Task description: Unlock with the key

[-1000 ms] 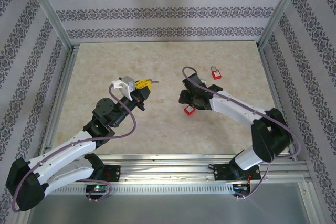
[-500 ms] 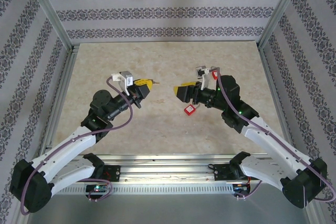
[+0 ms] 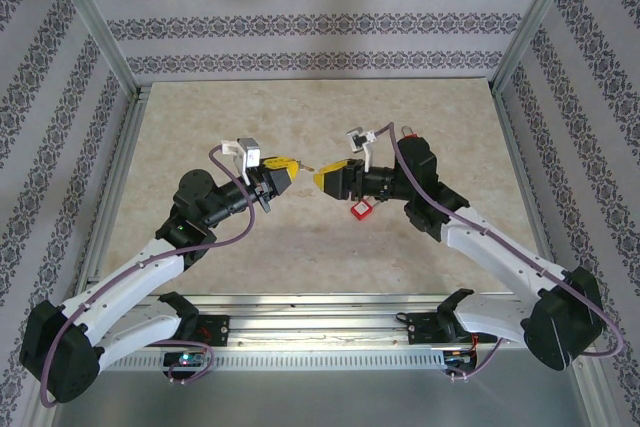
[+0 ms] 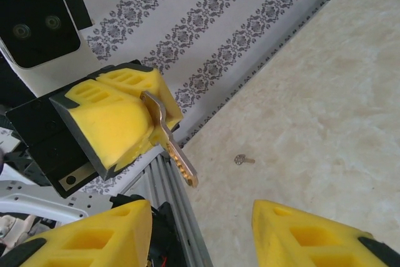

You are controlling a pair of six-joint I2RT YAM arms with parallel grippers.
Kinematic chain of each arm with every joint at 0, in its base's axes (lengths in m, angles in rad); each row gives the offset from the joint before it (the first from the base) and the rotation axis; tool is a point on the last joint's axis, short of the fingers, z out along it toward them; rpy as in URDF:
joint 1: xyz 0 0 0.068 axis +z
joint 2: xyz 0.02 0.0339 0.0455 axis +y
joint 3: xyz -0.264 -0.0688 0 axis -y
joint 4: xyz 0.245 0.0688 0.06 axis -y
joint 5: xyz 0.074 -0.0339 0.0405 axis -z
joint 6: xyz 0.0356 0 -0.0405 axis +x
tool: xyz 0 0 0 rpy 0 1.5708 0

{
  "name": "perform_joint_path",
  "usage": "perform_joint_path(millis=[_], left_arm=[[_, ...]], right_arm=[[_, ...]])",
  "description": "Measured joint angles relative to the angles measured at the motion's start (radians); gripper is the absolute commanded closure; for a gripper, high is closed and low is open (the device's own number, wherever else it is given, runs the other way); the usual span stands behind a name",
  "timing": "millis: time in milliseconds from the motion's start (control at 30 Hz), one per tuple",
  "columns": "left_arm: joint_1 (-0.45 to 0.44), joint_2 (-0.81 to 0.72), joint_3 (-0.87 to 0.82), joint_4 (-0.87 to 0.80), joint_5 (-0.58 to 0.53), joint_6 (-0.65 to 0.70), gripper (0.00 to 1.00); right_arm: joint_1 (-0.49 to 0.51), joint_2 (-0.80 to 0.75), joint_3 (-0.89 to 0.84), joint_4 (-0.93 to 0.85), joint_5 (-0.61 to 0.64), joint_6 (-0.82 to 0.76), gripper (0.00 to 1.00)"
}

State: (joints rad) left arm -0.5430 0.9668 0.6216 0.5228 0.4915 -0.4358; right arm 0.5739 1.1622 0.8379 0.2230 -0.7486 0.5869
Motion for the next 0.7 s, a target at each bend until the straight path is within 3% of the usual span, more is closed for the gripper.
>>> perform_joint_path(millis=[300,700], left_arm=[[0.000,0.000,0.000,0.000,0.006,0.000,1.00],[-0.005,0.007,0.000,0.003,0.002,0.001,1.00]], right_arm=[[0.026,0.054,0.056,0.016,-0.038,-0.004,0.66],[0.032,0.078,0.069,0.014,-0.039,-0.011,0.93]])
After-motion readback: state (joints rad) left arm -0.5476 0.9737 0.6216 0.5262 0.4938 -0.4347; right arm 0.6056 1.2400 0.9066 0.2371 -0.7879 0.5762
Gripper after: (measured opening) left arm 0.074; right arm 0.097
